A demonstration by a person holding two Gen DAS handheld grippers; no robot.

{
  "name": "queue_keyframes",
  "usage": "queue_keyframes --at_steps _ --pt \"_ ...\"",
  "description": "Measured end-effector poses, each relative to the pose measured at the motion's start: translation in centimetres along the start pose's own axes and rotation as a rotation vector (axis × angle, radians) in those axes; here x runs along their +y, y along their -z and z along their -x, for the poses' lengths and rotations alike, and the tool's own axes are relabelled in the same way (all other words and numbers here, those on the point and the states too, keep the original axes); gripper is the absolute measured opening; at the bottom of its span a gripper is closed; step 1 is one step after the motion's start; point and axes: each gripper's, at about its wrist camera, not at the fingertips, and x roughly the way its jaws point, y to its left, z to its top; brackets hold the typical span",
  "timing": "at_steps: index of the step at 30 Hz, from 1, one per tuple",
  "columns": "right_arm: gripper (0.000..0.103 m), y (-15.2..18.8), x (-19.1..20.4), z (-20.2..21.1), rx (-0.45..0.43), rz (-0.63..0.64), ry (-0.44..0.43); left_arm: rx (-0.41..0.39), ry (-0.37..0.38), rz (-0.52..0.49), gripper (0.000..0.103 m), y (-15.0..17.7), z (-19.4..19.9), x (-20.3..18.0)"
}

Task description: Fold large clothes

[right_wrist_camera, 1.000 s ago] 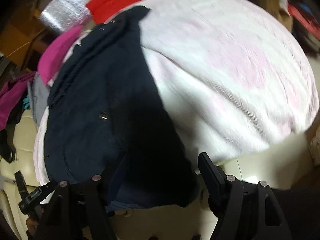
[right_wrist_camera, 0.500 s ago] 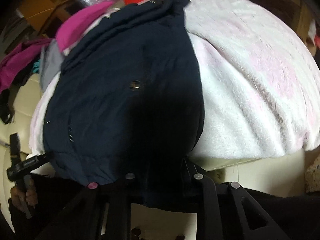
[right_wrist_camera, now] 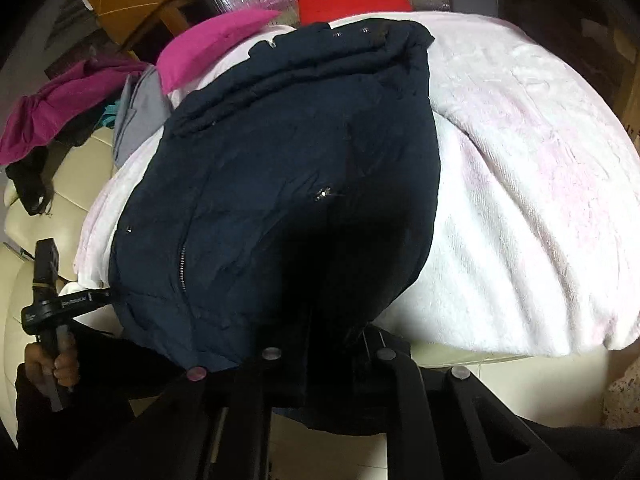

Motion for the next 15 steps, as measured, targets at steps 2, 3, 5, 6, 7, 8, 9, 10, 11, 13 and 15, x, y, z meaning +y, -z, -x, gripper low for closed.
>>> queue_keyframes --at_steps 2,3,5,6,7,8,9,10,11,13,15 --pt "0.024 0.0 -0.5 -1.9 0.095 -0.029 0.040 0.020 -0.014 -0.011 0.031 0.0 -0.4 -0.3" --pt "0.024 -0.3 -0.6 -2.4 0.117 -0.039 0.043 0.024 -0.018 -0.022 0.031 -0.2 -0.4 -0.5" --pt "0.020 -0.8 -0.3 -2.4 0.112 -0.003 0.045 0.008 -0.007 -0.019 0.025 -0.2 -0.1 -0.6" --pt "0.017 -1.0 -0.1 -2.0 0.110 0.012 0.044 0.003 0.008 -0.004 0.019 -0.3 0.2 -0.4" --pt "0.016 -1.2 0.0 -1.5 0.100 0.021 0.034 0.000 0.030 0.006 0.017 -0.4 0.6 -0.2" --pt "0.014 -1.5 0.3 -0.4 0.066 0.041 0.012 -0.008 0.058 0.012 0.016 -0.6 1.1 -0.1" --pt "0.013 -1.8 0.6 0.8 0.034 0.055 -0.010 -0.020 0.078 0.009 0.016 -0.8 1.7 -0.2" --pt "0.013 -2.1 0.6 1.7 0.005 0.060 -0.031 -0.039 0.101 -0.005 0.015 -1.0 2.6 -0.4" --pt "0.013 -2.7 0.6 3.3 -0.042 0.057 -0.072 -0.065 0.131 -0.016 0.015 -1.4 3.8 -0.7" --pt "0.013 -4.0 0.5 5.6 -0.112 0.052 -0.116 -0.124 0.208 -0.017 0.015 -2.7 6.5 -0.7" --pt "0.013 -4.8 -0.6 7.5 -0.183 0.043 -0.143 -0.197 0.258 -0.012 0.014 -4.7 9.4 -0.8"
